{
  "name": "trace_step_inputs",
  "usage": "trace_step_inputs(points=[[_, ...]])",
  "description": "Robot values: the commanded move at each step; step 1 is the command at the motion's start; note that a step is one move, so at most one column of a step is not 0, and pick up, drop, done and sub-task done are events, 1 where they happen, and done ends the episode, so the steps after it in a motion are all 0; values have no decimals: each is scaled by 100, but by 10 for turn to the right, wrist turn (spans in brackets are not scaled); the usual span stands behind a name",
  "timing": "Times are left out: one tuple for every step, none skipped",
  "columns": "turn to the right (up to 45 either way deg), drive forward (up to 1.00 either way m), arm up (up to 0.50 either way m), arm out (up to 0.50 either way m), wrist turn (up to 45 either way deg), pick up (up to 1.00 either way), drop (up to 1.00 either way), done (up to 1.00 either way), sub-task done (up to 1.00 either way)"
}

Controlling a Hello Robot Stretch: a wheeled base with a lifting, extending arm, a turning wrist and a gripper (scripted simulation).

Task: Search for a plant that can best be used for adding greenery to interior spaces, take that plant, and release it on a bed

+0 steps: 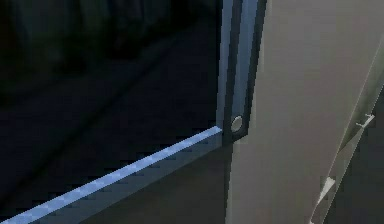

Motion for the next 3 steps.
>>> trace_step_inputs(points=[[0,0,-30,0,0,0,0,0,0],[0,0,0,0,0,100,0,0,0],[0,0,10,0,0,0,0,0,0]])
